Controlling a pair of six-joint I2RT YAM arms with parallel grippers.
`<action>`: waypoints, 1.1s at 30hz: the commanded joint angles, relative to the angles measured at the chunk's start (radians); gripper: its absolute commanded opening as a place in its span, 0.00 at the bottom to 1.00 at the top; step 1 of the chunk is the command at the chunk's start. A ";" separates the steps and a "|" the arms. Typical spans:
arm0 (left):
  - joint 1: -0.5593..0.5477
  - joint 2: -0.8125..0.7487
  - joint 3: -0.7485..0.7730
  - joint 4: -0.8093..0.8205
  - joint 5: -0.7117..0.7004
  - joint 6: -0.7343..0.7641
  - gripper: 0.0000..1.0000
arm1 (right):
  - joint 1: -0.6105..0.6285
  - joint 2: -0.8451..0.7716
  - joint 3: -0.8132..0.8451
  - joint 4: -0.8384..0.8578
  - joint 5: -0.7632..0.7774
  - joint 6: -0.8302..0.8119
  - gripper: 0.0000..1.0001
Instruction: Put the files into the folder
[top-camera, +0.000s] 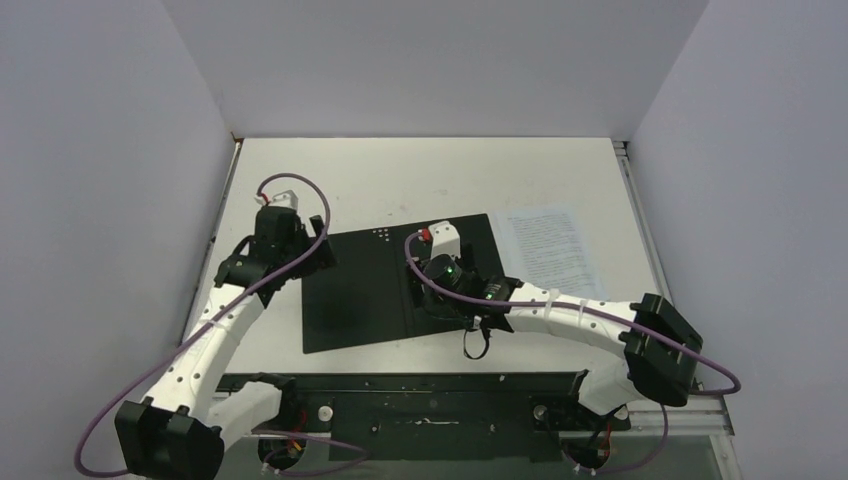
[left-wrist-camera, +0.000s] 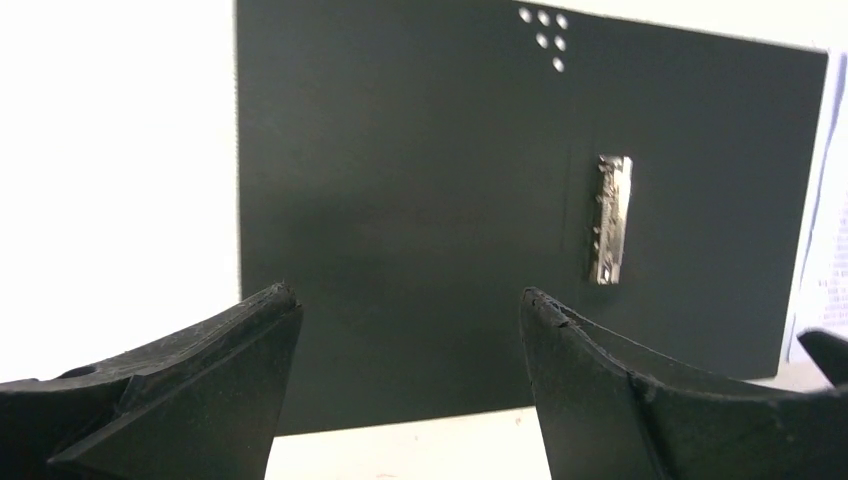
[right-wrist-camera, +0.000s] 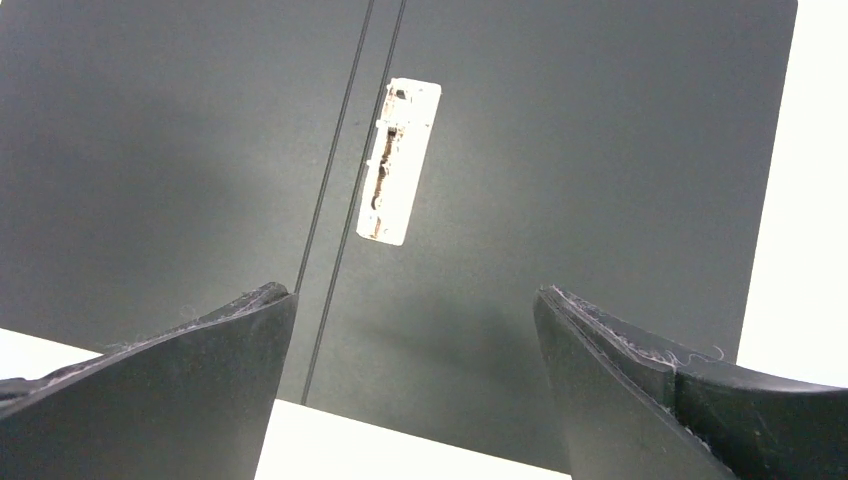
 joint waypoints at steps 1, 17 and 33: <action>-0.111 -0.033 -0.043 0.033 -0.038 -0.092 0.79 | -0.008 0.013 0.056 -0.001 0.025 0.038 0.91; -0.281 0.035 -0.245 0.229 -0.097 -0.260 0.81 | -0.010 0.165 0.166 -0.010 -0.001 0.055 0.57; -0.382 0.189 -0.280 0.261 -0.169 -0.322 0.87 | -0.033 0.291 0.207 0.017 -0.046 0.078 0.27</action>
